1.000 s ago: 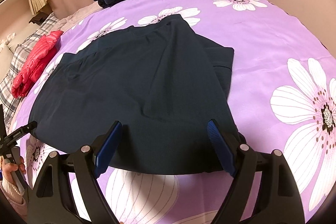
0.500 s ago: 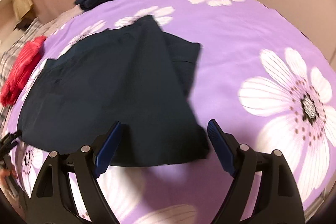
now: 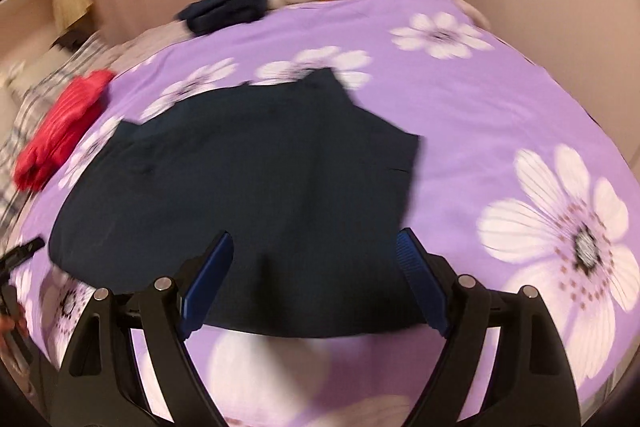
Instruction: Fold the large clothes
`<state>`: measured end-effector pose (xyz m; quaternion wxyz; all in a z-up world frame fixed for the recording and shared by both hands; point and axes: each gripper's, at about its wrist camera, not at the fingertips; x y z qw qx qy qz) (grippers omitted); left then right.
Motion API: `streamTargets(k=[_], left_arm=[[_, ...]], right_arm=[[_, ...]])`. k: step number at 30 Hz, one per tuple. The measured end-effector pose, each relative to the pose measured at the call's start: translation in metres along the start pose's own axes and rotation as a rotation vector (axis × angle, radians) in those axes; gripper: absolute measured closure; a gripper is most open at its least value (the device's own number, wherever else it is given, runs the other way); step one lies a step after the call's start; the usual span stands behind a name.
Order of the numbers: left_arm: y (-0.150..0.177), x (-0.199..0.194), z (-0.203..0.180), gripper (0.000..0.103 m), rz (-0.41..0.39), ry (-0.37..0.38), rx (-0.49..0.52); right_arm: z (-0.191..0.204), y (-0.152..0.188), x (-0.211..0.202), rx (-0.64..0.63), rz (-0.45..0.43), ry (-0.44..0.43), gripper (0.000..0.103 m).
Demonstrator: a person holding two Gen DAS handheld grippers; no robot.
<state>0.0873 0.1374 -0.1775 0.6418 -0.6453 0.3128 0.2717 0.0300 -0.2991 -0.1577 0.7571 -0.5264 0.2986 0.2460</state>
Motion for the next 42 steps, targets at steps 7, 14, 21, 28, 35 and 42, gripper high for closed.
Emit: streamTargets(k=[7, 14, 21, 28, 35, 42], left_arm=[[-0.014, 0.01, -0.053, 0.002, 0.001, 0.037, 0.097], [-0.028, 0.027, -0.086, 0.002, 0.007, 0.052, 0.172], [-0.043, 0.056, -0.104, 0.002, 0.031, 0.054, 0.202], [-0.04, 0.079, -0.116, 0.002, 0.063, 0.007, 0.305], [-0.067, 0.091, -0.12, 0.002, 0.063, 0.025, 0.3], [-0.101, 0.12, -0.141, 0.002, 0.073, 0.025, 0.36]], right_arm=[[0.065, 0.001, 0.018, -0.119, 0.026, -0.116, 0.019], [0.103, -0.008, 0.045, -0.175, 0.049, -0.166, 0.019], [0.113, -0.014, 0.071, -0.178, 0.072, -0.157, 0.019], [0.105, -0.009, 0.103, -0.202, 0.142, -0.093, 0.019], [0.099, -0.035, 0.1, -0.199, 0.1, -0.075, 0.019], [0.113, -0.072, 0.136, -0.189, 0.123, -0.075, 0.019]])
Point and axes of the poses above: each gripper's, at about its wrist camera, not at the fingertips, and x roughly the way its jaws point, z to its left, y to its underside, and after that the axes turned 7 degrees about x, right-handed
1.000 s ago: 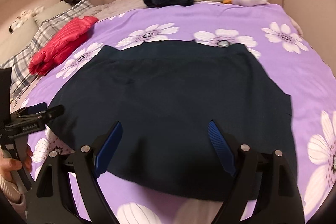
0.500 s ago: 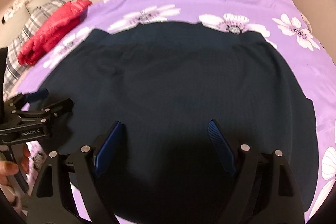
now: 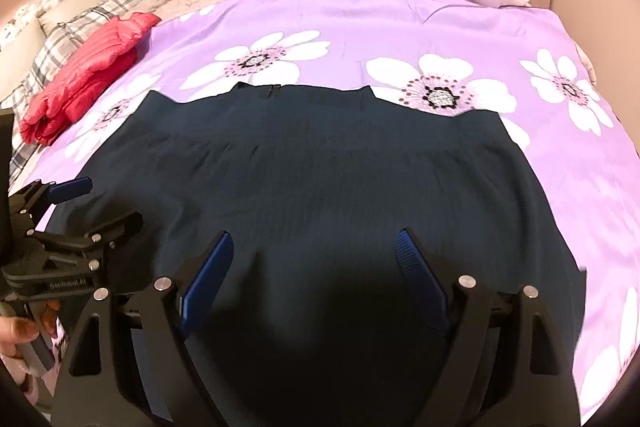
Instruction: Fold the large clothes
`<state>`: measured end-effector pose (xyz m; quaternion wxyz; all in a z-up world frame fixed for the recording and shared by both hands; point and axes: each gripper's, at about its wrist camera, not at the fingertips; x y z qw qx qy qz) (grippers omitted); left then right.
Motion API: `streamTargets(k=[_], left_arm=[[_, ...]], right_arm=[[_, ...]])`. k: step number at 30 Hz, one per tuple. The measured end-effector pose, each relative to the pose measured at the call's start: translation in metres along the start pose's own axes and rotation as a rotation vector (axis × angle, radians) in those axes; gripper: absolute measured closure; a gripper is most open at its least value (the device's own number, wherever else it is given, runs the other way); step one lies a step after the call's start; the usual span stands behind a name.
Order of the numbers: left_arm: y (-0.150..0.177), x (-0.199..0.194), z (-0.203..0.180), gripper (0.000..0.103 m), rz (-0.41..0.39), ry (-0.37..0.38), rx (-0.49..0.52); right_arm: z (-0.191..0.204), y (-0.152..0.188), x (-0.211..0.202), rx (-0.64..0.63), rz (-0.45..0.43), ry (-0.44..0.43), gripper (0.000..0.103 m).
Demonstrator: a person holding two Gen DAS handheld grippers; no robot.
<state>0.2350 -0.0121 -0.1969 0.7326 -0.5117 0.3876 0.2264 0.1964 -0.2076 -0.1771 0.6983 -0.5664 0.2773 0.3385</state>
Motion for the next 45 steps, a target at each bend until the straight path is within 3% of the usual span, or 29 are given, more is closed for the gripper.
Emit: streamTargets(k=[5, 9, 18, 42, 45], left_arm=[[-0.009, 0.034, 0.003, 0.002, 0.08, 0.001, 0.006], [-0.006, 0.041, 0.01, 0.002, 0.081, 0.021, -0.026], [-0.004, 0.041, 0.014, 0.002, 0.074, 0.016, -0.036], [-0.01, 0.046, 0.037, 0.002, 0.044, -0.017, -0.083], [-0.01, 0.043, 0.039, 0.002, 0.042, -0.026, -0.088]], right_arm=[[-0.005, -0.022, 0.032, 0.047, 0.082, 0.009, 0.019], [-0.022, -0.026, 0.049, 0.124, 0.147, 0.03, 0.019], [-0.055, -0.033, 0.039, 0.223, 0.094, 0.085, 0.019], [-0.07, -0.05, 0.047, 0.231, 0.061, 0.124, 0.019], [-0.074, -0.053, 0.042, 0.238, 0.036, 0.164, 0.019]])
Point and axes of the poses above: each gripper's, at about its wrist camera, not at the fingertips, and x roughly the way its jaws point, z to its left, y to its underside, and after that the axes turned 7 degrees about x, right-handed
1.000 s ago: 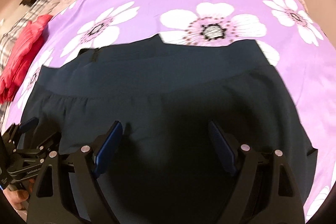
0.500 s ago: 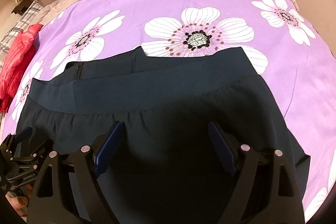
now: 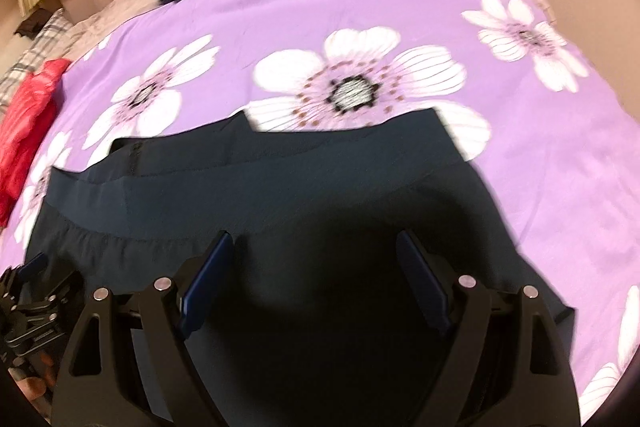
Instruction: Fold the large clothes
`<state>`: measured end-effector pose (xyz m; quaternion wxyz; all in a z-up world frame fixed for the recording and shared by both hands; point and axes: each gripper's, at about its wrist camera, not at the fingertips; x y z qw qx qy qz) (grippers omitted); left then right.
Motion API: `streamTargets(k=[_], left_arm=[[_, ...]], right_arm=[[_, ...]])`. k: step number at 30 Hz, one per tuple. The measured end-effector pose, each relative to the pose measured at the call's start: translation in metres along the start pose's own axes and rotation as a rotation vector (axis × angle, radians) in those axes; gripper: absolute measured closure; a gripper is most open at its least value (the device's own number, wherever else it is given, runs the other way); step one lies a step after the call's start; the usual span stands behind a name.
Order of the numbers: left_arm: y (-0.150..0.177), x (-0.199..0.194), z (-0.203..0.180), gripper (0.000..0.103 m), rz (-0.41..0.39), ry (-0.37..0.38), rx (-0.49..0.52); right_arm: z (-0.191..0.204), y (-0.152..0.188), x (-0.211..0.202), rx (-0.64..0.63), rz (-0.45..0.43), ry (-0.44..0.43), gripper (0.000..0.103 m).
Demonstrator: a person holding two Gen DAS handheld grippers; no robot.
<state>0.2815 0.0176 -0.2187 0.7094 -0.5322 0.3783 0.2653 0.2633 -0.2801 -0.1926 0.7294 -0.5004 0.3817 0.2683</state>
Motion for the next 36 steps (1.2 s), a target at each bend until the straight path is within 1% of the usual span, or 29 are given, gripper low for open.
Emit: streamTargets(k=[2, 4, 5, 8, 11, 15, 19, 21, 23, 25, 27, 36], left_arm=[[0.001, -0.004, 0.0, 0.002, -0.008, -0.005, 0.0], [0.003, -0.01, 0.001, 0.002, -0.019, -0.01, 0.003], [0.004, -0.014, 0.001, 0.002, -0.026, -0.009, 0.006], [0.012, -0.028, 0.0, 0.002, -0.043, 0.005, 0.013], [0.024, -0.044, -0.005, 0.002, -0.062, 0.027, 0.017], [0.048, -0.065, -0.014, 0.002, -0.081, 0.051, 0.012], [0.072, -0.073, -0.021, 0.002, -0.079, 0.048, 0.014], [0.082, -0.073, -0.026, 0.002, -0.077, 0.016, 0.037], [0.086, -0.075, -0.028, 0.002, -0.078, 0.003, 0.049], [0.089, -0.077, -0.027, 0.002, -0.077, -0.001, 0.047], [0.092, -0.079, -0.026, 0.002, -0.073, -0.005, 0.045], [0.105, -0.089, -0.026, 0.002, -0.068, -0.017, 0.04]], right_arm=[[-0.003, -0.002, -0.005, 0.008, -0.016, 0.012, 0.019], [-0.004, -0.002, -0.013, -0.016, -0.048, 0.051, 0.019], [-0.004, -0.001, -0.018, -0.028, -0.059, 0.051, 0.019], [-0.002, 0.008, -0.036, -0.06, -0.069, -0.008, 0.019], [0.006, 0.028, -0.056, -0.106, -0.075, -0.065, 0.019], [0.014, 0.061, -0.074, -0.161, -0.067, -0.106, 0.019], [0.023, 0.095, -0.083, -0.223, -0.06, -0.092, 0.019], [0.028, 0.113, -0.082, -0.274, -0.054, -0.073, 0.019], [0.028, 0.124, -0.076, -0.299, -0.04, -0.046, 0.019], [0.025, 0.131, -0.072, -0.3, -0.032, -0.037, 0.019], [0.021, 0.134, -0.073, -0.298, -0.043, -0.039, 0.019], [-0.001, 0.143, -0.088, -0.241, -0.053, -0.021, 0.019]])
Point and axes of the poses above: each gripper's, at about its wrist camera, not at the fingertips, and x roughly the way its jaws point, z to its left, y to its underside, and after that the axes turned 7 degrees about x, right-handed
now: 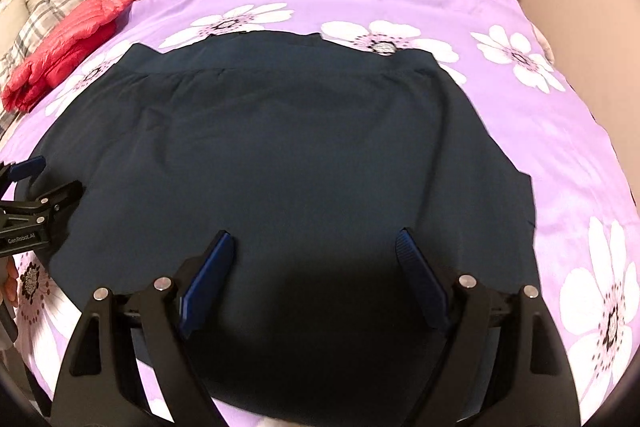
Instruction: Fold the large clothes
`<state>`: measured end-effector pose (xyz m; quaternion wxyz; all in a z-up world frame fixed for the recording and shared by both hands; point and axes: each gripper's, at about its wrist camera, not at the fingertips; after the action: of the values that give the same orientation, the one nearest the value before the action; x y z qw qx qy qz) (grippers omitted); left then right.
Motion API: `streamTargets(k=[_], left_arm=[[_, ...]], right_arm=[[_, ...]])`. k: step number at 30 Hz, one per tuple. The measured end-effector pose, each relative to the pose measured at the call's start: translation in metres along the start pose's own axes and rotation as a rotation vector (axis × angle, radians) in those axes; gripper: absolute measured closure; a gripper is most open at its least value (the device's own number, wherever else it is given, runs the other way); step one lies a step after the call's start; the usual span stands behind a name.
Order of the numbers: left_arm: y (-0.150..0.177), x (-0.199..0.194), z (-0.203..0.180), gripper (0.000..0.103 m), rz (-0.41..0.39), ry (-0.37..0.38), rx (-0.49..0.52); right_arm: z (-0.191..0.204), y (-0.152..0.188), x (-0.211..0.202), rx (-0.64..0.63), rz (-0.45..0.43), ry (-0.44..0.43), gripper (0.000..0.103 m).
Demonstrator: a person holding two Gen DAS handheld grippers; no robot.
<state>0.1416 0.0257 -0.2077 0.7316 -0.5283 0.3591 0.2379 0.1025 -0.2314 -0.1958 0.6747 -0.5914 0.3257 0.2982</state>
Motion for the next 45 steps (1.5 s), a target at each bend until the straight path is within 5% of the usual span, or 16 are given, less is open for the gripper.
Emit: streamTargets(k=[18, 24, 29, 32, 41, 45], left_arm=[[0.034, -0.028, 0.018, 0.002, 0.026, 0.009, -0.074], [0.041, -0.055, 0.02, 0.002, 0.023, -0.03, -0.058], [0.032, -0.101, 0.013, 0.002, -0.016, -0.065, -0.035], [0.016, -0.136, 0.012, 0.002, -0.03, -0.047, -0.071], [-0.026, -0.24, 0.005, 0.002, -0.111, 0.049, -0.098], [-0.028, -0.267, -0.003, 0.002, -0.135, 0.019, -0.089]], right_arm=[[-0.054, 0.029, -0.037, 0.159, -0.01, 0.022, 0.017], [-0.059, 0.041, -0.06, 0.149, -0.026, 0.095, 0.017], [-0.048, 0.042, -0.088, 0.131, -0.047, 0.066, 0.015], [-0.031, 0.036, -0.113, 0.135, -0.051, 0.011, 0.001], [0.023, -0.004, -0.207, 0.05, -0.162, -0.051, 0.001], [0.032, -0.009, -0.24, 0.056, -0.21, -0.049, 0.001]])
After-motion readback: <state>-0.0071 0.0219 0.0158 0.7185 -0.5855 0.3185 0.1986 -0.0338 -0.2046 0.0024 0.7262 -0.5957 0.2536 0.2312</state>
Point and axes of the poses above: each gripper's, at about its wrist camera, not at the fingertips, and x roughly the way its jaws point, z to its left, y to its underside, and after that the axes turned 7 degrees about x, right-handed
